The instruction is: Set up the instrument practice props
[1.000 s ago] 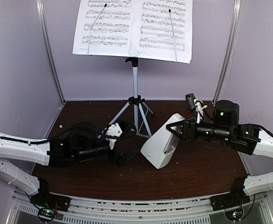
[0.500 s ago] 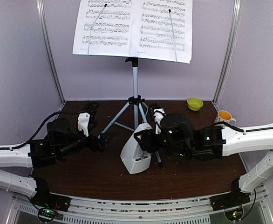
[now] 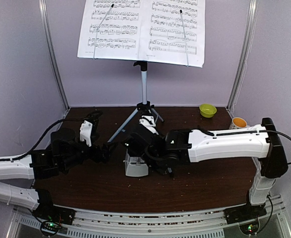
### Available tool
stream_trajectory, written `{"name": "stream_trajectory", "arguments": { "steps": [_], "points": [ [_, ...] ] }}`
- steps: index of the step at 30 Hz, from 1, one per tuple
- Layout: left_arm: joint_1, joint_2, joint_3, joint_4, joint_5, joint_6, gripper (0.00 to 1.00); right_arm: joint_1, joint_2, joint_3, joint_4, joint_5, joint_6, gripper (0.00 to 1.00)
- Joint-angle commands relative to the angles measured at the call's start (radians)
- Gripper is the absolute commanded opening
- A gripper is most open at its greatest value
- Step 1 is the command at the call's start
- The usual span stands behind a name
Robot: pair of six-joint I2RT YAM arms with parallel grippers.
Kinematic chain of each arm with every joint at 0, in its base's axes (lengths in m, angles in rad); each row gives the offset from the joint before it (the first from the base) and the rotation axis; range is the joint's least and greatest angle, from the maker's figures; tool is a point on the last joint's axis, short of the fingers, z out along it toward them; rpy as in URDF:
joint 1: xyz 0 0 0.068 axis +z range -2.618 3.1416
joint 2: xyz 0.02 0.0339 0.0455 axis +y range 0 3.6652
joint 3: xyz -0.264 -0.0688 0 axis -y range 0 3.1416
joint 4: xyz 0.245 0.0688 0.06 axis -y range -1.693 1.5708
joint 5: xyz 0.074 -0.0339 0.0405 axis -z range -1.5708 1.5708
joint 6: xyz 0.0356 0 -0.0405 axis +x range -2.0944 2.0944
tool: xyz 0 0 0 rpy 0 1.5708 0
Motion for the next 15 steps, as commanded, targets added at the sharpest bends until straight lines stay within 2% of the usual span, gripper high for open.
{"name": "stream_trajectory", "arguments": {
  "steps": [1,6,8,11,15],
  "points": [
    [0.015,-0.012,-0.011,0.017,-0.001,-0.02,0.95,0.008,0.05,0.116,-0.13,0.159,0.143,0.31],
    [0.019,0.004,-0.007,0.013,0.003,-0.024,0.95,0.013,0.114,0.165,-0.164,0.186,0.191,0.37],
    [0.02,0.003,-0.008,0.012,0.004,-0.027,0.95,0.015,0.134,0.188,-0.185,0.186,0.21,0.43],
    [0.023,0.005,-0.008,0.011,0.005,-0.028,0.95,0.015,0.151,0.197,-0.177,0.174,0.221,0.57],
    [0.025,0.005,-0.007,-0.004,-0.002,-0.042,0.96,0.015,0.161,0.201,-0.158,0.139,0.228,0.88]
  ]
}}
